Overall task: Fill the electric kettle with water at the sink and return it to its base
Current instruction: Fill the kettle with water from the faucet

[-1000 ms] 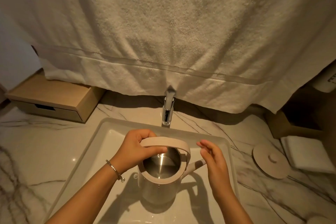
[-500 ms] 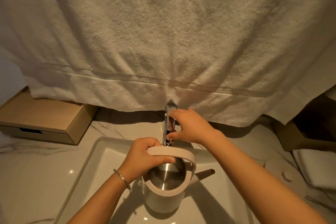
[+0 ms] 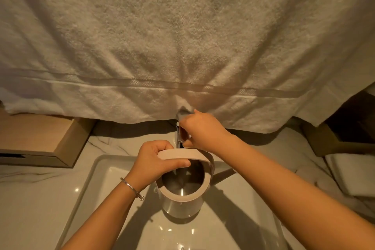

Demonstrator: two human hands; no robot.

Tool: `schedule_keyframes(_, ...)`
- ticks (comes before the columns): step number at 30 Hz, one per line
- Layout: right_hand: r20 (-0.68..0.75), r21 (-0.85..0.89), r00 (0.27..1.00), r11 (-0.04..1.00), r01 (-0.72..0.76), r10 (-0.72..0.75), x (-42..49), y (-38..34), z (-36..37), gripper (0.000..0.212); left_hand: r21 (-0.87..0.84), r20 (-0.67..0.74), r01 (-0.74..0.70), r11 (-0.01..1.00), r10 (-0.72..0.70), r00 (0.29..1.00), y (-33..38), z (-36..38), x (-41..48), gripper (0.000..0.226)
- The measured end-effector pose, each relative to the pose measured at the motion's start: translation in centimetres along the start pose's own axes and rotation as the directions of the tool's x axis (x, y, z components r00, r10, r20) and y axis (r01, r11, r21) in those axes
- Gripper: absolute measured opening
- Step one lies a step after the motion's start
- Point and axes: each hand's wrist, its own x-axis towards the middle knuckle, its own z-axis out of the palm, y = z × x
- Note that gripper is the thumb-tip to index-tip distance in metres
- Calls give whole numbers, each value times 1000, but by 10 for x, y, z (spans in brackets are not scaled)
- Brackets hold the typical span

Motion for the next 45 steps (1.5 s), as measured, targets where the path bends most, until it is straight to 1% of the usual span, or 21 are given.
schedule_keyframes(4, 25, 3, 1000, 1000, -3, 3, 2, 1, -9, 20, 15, -9, 9, 1000, -9, 1000, -1, 0, 2, 23)
schedule_keyframes(7, 22, 57, 1000, 998, -4, 3, 3, 3, -10, 18, 27, -16, 12, 1000, -11, 1000, 0, 0, 2, 23)
schedule_keyframes(11, 11, 65, 1000, 998, -23, 22, 2, 3, -11, 20, 26, -14, 13, 1000, -12, 1000, 3, 0, 2, 20)
schedule_keyframes(13, 25, 141, 999, 989, -43, 40, -1, 5, -11, 19, 17, -8, 9, 1000, -9, 1000, 4, 0, 2, 19)
schedule_keyframes(14, 41, 229, 998, 972, -56, 48, -5, 8, -11, 17, 18, -7, 7, 1000, -7, 1000, 4, 0, 2, 20)
schedule_keyframes(16, 54, 447, 995, 889, -103, 88, -14, 13, -11, 14, 23, -14, 1, 1000, 0, 1000, 4, 0, 2, 21)
schedule_keyframes(18, 12, 618, 983, 771, -151, 183, -25, 15, -8, 24, 25, -24, -3, 1000, 3, 1000, 4, 0, 3, 26)
schedule_keyframes(20, -12, 739, 965, 653, -168, 261, -36, 17, -4, 27, 17, -29, -7, 1000, 7, 1000, 4, 0, 3, 31)
schedule_keyframes(21, 9, 769, 965, 614, -175, 264, -40, 17, -2, 32, 10, -34, -12, 1000, 12, 999, 5, 0, 3, 33)
schedule_keyframes(24, 137, 788, 974, 576, -218, 181, -51, 15, 10, 52, -16, -51, -30, 999, 29, 998, 6, 1, 4, 34)
schedule_keyframes(26, 175, 831, 974, 509, -226, 147, -54, 11, 18, 56, -17, -61, -36, 999, 35, 998, 5, 0, 5, 36)
schedule_keyframes(28, 171, 856, 968, 458, -239, 186, -53, 8, 25, 53, 1, -47, -38, 999, 38, 998, 5, 0, 7, 41)
schedule_keyframes(30, 148, 860, 958, 448, -247, 244, -51, 6, 29, 49, 15, 6, -34, 999, 34, 999, 6, -2, 8, 43)
schedule_keyframes(32, 126, 872, 956, 429, -234, 265, -50, 4, 32, 47, 0, 58, -33, 999, 33, 998, 8, -6, 11, 47)
schedule_keyframes(34, 123, 885, 958, 408, -224, 259, -49, 3, 35, 50, -15, 89, -30, 999, 31, 995, 10, -10, 13, 54)
schedule_keyframes(36, 120, 886, 962, 410, -215, 246, -49, 2, 37, 55, -15, 116, -20, 1000, 21, 993, 12, -15, 14, 48)
schedule_keyframes(38, 116, 884, 964, 418, -210, 239, -48, 1, 39, 49, -20, 147, -12, 1000, 15, 989, 11, -18, 14, 44)
schedule_keyframes(40, 109, 888, 966, 412, -201, 236, -48, 1, 40, 43, -20, 156, -6, 1000, 9, 988, 10, -20, 13, 44)
schedule_keyframes(43, 107, 891, 966, 409, -198, 234, -47, 2, 41, 42, -22, 152, 3, 1000, 0, 988, 10, -20, 13, 46)
schedule_keyframes(45, 106, 902, 967, 387, -190, 230, -48, 1, 40, 42, -29, 150, 5, 1000, -1, 989, 12, -20, 12, 45)
